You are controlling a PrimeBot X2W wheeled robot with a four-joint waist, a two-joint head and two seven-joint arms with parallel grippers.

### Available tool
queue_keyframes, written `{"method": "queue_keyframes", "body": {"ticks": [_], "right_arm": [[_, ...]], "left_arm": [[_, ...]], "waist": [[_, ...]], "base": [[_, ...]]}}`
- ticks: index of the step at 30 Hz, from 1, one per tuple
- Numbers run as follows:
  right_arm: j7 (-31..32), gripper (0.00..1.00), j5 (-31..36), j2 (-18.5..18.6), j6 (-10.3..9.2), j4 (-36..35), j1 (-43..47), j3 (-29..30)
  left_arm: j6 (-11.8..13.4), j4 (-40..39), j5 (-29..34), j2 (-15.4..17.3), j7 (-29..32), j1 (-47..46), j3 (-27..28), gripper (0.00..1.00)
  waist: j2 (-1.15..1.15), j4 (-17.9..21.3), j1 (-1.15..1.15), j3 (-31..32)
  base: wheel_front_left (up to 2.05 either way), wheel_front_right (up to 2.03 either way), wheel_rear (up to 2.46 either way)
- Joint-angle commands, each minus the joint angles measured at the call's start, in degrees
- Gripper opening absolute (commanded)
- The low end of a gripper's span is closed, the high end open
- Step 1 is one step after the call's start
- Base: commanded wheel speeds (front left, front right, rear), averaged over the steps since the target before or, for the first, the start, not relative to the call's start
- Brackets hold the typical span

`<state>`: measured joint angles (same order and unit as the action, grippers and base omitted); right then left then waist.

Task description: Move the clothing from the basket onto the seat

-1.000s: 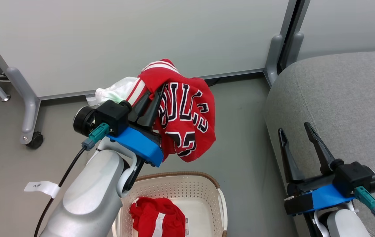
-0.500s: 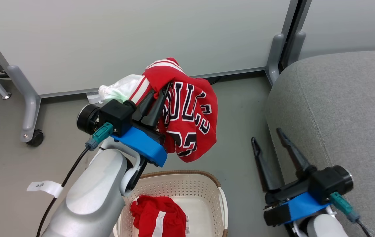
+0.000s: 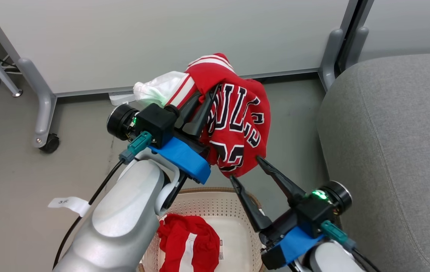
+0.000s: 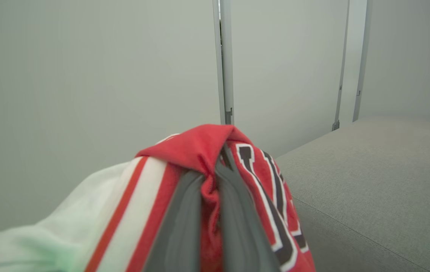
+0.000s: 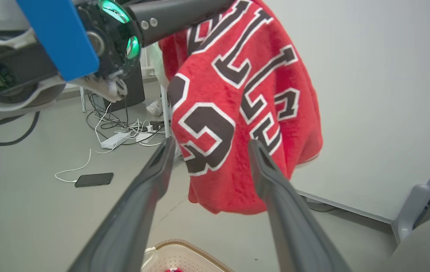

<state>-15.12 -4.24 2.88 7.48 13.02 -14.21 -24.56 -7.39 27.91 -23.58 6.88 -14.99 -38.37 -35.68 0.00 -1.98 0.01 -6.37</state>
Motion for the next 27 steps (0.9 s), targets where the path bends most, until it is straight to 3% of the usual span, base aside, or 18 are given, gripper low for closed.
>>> {"method": "queue_keyframes", "body": {"ticks": [1,8,23,24,25,26,27], "right_arm": [[0.0,1.0,1.7,0.0,0.03,0.9,-1.6,-0.9],[0.0,1.0,4.6,0.1,0.03,4.4,-5.5,-0.5],[0.0,1.0,1.2,0.0,0.03,10.4,-12.4,0.3],[0.0,0.74,0.9,0.0,0.03,10.8,-12.9,0.4],[0.0,0.16,0.6,0.0,0.03,11.5,-13.3,0.6],[0.0,0.0,0.3,0.0,0.03,11.7,-13.6,0.7],[0.0,0.0,0.1,0.0,0.03,11.9,-13.9,0.7]], "left_arm": [[-0.1,-0.1,0.3,-0.2,-0.3,-1.0,0.0,0.0],[-0.1,-0.3,0.4,-1.3,-0.3,-1.8,-0.3,0.0],[-0.1,-1.0,0.4,-3.3,-0.3,-2.1,-1.0,0.0],[-0.1,-1.1,0.4,-3.4,-0.3,-2.1,-1.1,0.0],[-0.1,-1.1,0.3,-3.5,-0.3,-2.0,-1.2,0.0],[-0.1,-1.1,0.3,-3.5,-0.3,-1.9,-1.2,0.0],[-0.1,-1.1,0.3,-3.6,-0.3,-1.8,-1.2,0.0]], "waist": [[0.0,-0.3,-0.01,-0.3],[0.0,-1.0,-0.01,-1.0],[0.0,-2.2,-0.01,-1.7],[0.0,-2.3,-0.01,-1.8],[0.0,-2.4,-0.01,-1.8],[0.0,-2.5,-0.01,-1.8],[0.0,-2.5,-0.01,-1.8]], "base": [[0.0,0.0,0.0],[0.0,0.0,0.0],[0.0,0.0,0.0],[0.0,0.0,0.0],[0.0,0.0,0.0],[0.0,0.0,0.0],[0.0,0.0,0.0]]}}
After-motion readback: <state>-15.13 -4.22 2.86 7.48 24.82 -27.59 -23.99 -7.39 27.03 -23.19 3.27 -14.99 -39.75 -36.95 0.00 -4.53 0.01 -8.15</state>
